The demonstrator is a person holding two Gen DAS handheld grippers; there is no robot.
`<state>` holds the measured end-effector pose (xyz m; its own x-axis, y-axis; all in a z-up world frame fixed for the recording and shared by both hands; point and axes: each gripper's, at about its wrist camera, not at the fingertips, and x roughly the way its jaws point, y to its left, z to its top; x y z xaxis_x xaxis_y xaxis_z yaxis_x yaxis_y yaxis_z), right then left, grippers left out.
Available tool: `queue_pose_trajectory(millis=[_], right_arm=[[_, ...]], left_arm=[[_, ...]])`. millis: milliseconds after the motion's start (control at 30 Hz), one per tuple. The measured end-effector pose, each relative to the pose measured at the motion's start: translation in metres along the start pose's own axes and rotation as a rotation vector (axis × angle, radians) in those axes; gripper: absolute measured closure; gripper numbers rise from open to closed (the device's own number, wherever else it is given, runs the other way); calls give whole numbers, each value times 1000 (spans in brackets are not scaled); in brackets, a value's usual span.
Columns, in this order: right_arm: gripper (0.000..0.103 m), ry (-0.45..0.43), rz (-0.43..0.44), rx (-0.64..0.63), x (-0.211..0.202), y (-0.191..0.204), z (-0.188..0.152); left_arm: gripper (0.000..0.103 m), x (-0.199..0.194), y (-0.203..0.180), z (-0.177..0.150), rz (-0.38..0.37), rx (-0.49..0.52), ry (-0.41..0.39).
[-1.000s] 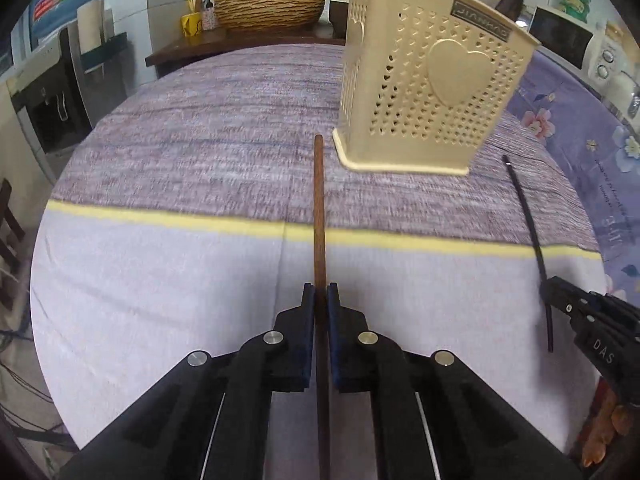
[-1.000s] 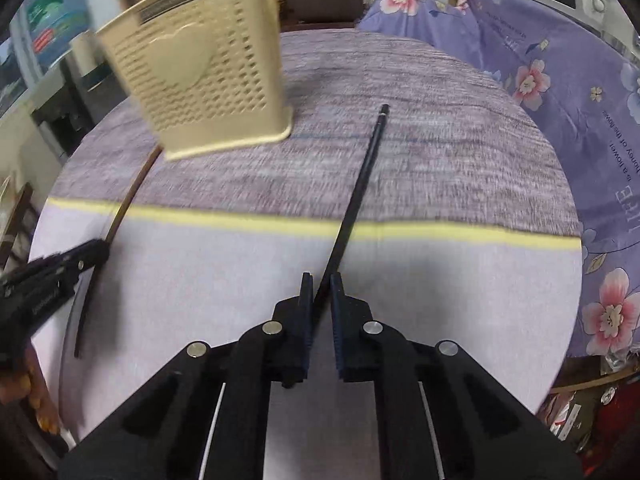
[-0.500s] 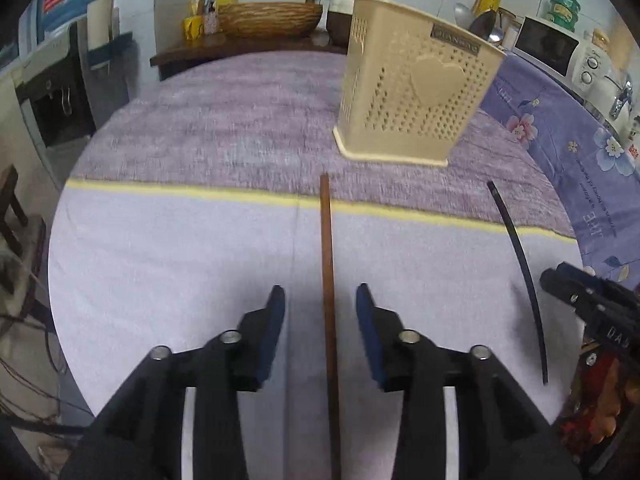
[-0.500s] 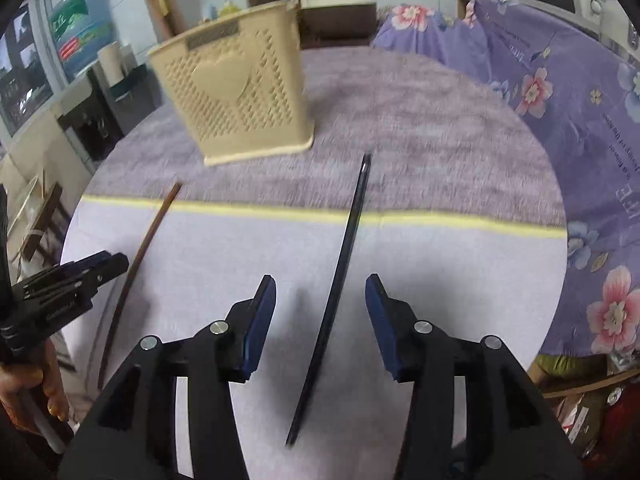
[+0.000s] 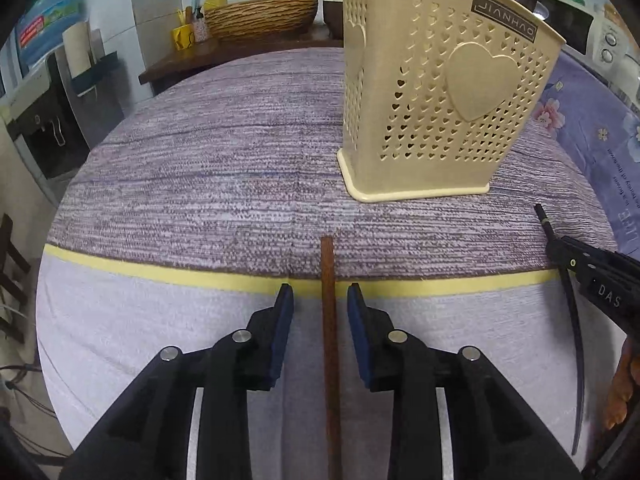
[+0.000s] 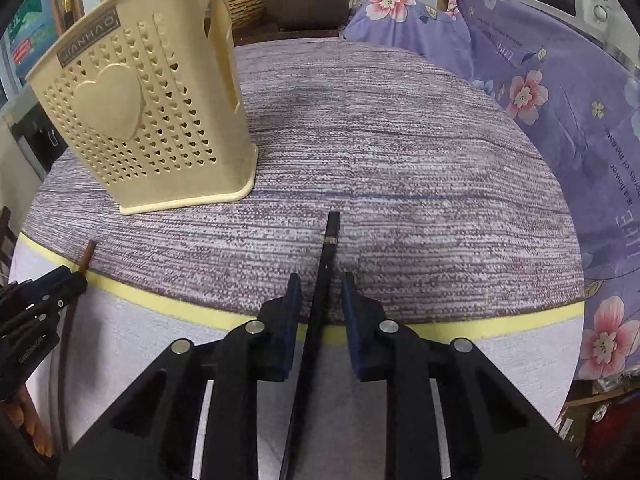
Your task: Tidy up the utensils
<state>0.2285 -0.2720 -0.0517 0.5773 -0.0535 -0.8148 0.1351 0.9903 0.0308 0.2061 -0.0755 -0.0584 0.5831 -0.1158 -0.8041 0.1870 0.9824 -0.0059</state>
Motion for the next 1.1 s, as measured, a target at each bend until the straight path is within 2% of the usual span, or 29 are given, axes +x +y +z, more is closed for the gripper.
queue_pose_trajectory(millis=[33,133,200,333,500,667,800,900,1100], right_arm=[[92,-2,-7,-4,2,2,3],[93,-2,-3,-4,6,3,7],[93,-7,1,-7,6,4,7],[95,-24,98,45,-2,-4,5],[95,-136,199,75,-48,-16,8],[95,-292,280,64,-122,-30,12],[95,-389,300,43,-166,-37,10],[95,-421,295,25,-179,-32,11],[95,-433,288,12,-184,-27,17]], left_arm=[[82,1,-1,2,9,5,-4],[94,5,-1,7,20,10,0],[95,6,0,10,13,7,5],[95,6,6,15,-14,-28,4],[95,-35,19,25,-64,-70,-96],[95,-107,35,36,-128,-113,-265],[95,-148,40,39,-139,-131,-377],[95,-156,40,43,-135,-132,-414],[95,-162,38,48,-134,-122,-433]])
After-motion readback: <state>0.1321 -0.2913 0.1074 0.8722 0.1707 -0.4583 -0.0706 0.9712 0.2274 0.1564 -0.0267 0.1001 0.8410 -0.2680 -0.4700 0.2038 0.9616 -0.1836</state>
